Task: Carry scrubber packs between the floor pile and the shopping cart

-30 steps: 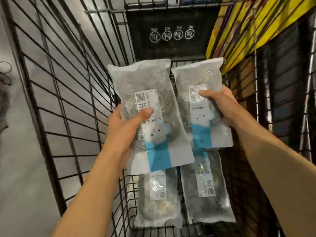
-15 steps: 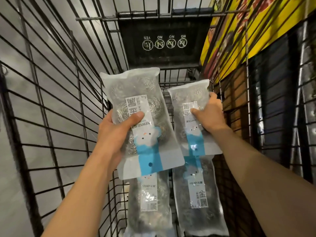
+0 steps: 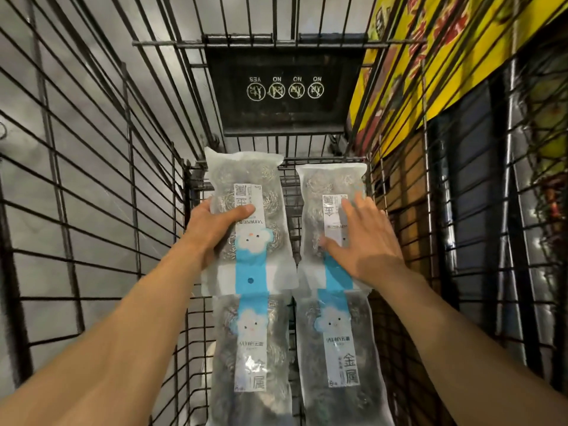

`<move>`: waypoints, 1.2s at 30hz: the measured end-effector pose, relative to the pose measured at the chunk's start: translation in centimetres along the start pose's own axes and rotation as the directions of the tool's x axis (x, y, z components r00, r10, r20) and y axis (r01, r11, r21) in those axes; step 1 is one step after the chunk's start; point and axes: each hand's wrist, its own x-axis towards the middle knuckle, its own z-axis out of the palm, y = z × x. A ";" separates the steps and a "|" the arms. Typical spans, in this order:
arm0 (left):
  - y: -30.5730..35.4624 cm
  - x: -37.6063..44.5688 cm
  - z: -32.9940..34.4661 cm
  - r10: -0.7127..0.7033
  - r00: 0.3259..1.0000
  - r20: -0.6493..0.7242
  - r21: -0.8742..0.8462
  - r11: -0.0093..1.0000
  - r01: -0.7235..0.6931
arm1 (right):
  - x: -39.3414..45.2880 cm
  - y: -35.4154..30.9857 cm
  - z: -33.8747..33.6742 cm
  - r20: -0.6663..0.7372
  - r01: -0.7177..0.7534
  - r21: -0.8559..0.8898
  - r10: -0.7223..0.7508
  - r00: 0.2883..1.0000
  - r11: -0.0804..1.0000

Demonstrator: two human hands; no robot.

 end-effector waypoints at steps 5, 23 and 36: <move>-1.5 2.7 0.4 0.085 0.996 -0.034 0.359 0.931 -0.067 | 0.2 0.1 -0.2 -0.002 0.024 -0.026 -0.024 1.000 0.999; 8.5 -19.7 -1.6 0.465 0.764 0.447 0.886 -0.110 -0.451 | -11.5 -5.4 -16.8 -0.090 0.057 0.117 -0.047 0.995 0.992; 15.6 -38.6 -3.3 0.366 0.404 0.838 0.540 -0.447 -0.713 | -38.7 -11.6 -22.1 -0.364 -0.248 0.150 0.287 0.886 0.957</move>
